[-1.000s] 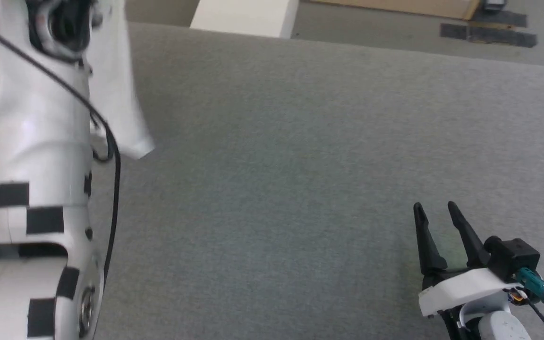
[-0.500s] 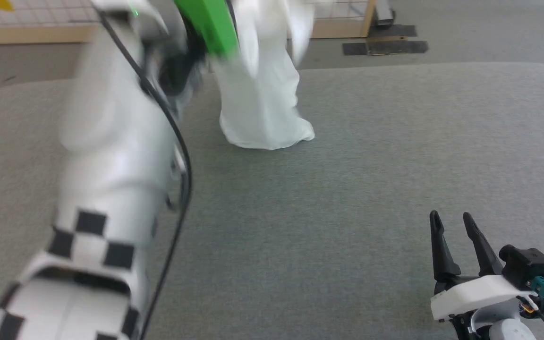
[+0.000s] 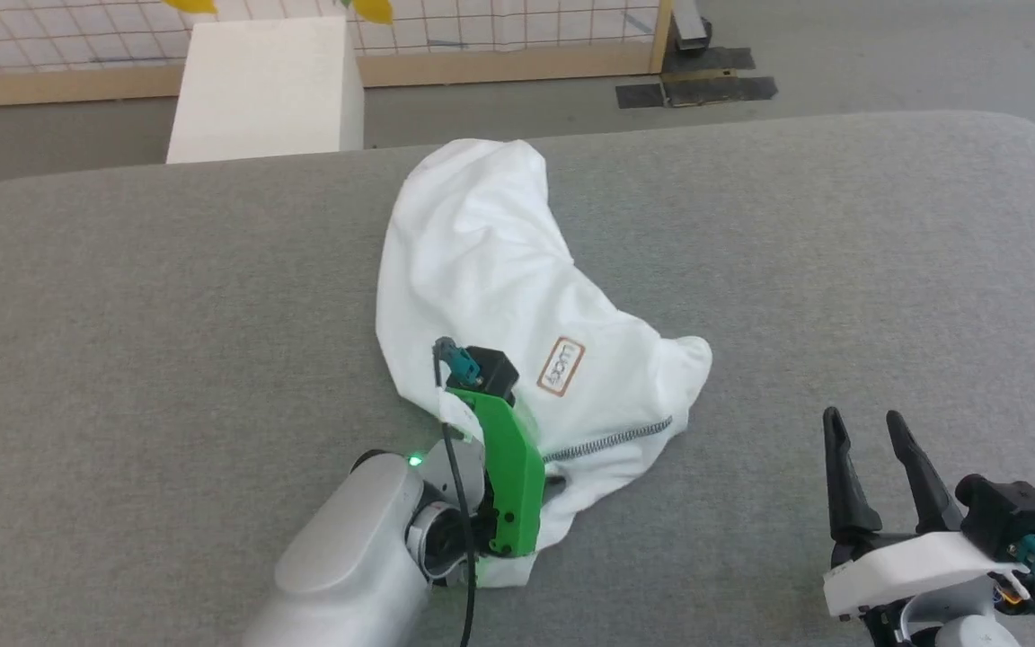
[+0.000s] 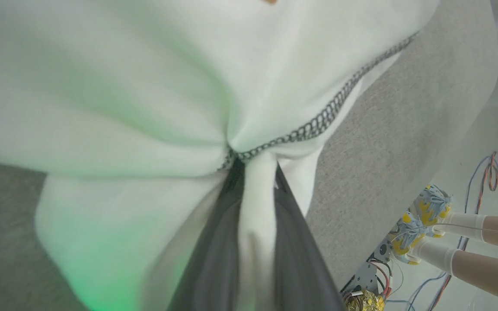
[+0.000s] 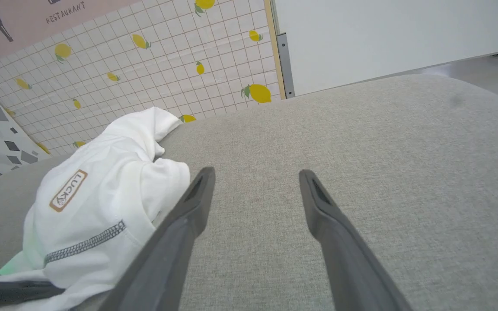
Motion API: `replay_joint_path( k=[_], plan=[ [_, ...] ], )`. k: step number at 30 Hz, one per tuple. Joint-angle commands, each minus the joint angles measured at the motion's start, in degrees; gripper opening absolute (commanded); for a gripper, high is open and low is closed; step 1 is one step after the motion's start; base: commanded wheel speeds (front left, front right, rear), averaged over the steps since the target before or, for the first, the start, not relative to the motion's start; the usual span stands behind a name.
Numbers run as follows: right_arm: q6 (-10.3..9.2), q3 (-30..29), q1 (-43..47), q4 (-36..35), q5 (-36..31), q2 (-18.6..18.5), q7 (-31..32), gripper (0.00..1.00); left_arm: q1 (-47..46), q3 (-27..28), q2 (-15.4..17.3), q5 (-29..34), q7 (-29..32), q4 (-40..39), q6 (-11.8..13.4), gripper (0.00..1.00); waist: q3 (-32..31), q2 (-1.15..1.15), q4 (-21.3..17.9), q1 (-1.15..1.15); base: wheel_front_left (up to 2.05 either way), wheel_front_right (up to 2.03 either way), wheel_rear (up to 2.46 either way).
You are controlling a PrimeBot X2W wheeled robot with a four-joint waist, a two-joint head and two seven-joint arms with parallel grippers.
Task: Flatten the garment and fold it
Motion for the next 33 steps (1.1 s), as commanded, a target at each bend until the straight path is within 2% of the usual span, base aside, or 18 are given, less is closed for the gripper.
replay_joint_path(
  k=[1,2,7,10,13,16,18,20,22,25,28,31,32,33],
  plan=[
    [-0.09,0.1,0.6,-0.2,0.2,0.0,-0.3,1.00,1.3,0.9,0.7,-0.5,-1.4,-0.8,0.5,0.18,-0.4,0.00,1.3,0.00,0.00,0.00,0.00],
    [-0.09,0.2,0.7,-0.1,0.2,0.0,-0.3,1.00,1.2,2.5,0.6,-1.4,-3.1,-2.1,1.1,1.00,-0.7,0.00,1.8,0.00,0.00,0.00,0.00],
    [-0.09,0.5,0.9,0.1,0.4,0.0,-0.3,1.00,0.8,11.1,0.3,-6.5,-12.0,-8.7,3.7,1.00,-2.3,0.00,3.5,0.00,0.00,0.00,0.00],
    [-0.09,0.7,1.2,0.3,0.6,0.0,-0.3,1.00,1.5,16.3,1.1,-7.0,-20.3,-12.5,4.8,1.00,-3.4,0.00,4.3,0.00,0.00,0.00,0.00],
    [-0.09,0.8,1.6,0.6,0.8,0.0,-0.3,1.00,3.9,22.2,1.1,-7.9,-31.2,-16.0,4.8,1.00,-4.6,0.00,4.7,0.00,0.00,0.00,0.00],
    [-0.09,0.8,2.3,0.7,0.8,0.0,-0.3,1.00,8.3,25.3,2.5,-3.7,-43.4,-18.7,4.8,1.00,-5.5,0.00,5.1,0.00,0.00,0.00,0.00],
    [-0.09,0.7,2.7,0.7,0.8,0.0,-0.3,1.00,11.7,25.3,4.6,2.2,-49.7,-19.4,6.4,1.00,-6.0,0.00,5.3,0.00,0.00,0.00,0.00],
    [-0.09,0.6,3.0,0.8,0.7,0.0,-0.3,1.00,15.1,24.7,6.1,8.4,-52.0,-20.0,8.6,1.00,-6.2,0.00,5.5,0.00,0.00,0.00,0.00],
    [-0.09,0.4,3.2,1.0,0.5,0.0,-0.3,1.00,18.2,24.6,6.4,12.9,-52.6,-20.7,10.5,1.00,-6.2,0.00,5.9,0.00,0.00,0.00,0.00],
    [-0.09,0.4,3.6,2.3,0.3,0.0,0.0,1.00,22.0,25.0,5.4,17.4,-52.8,-22.2,12.3,1.00,-6.3,0.00,6.3,0.00,0.00,0.00,0.00],
    [-0.09,-0.6,2.6,4.5,-0.2,0.0,3.7,1.00,25.0,24.6,4.0,20.2,-52.8,-22.5,13.1,1.00,-6.1,0.00,6.8,0.00,0.00,0.00,0.00],
    [-0.09,-1.8,-0.5,5.3,-1.3,0.0,8.4,1.00,26.4,25.0,2.7,21.0,-52.8,-22.7,13.7,1.00,-5.8,0.00,7.1,0.00,0.00,0.00,0.00],
    [-0.09,-2.0,-6.2,5.8,-3.4,0.0,16.2,1.00,27.1,25.8,1.6,21.1,-52.8,-23.7,13.9,1.00,-4.8,0.00,7.3,0.00,0.00,0.00,0.00],
    [-0.09,-1.7,-8.8,6.1,-4.6,0.0,19.4,1.00,27.3,26.0,1.3,21.1,-52.8,-23.9,13.9,1.00,-4.3,0.00,7.3,0.00,0.00,0.00,0.00]
  ],
)
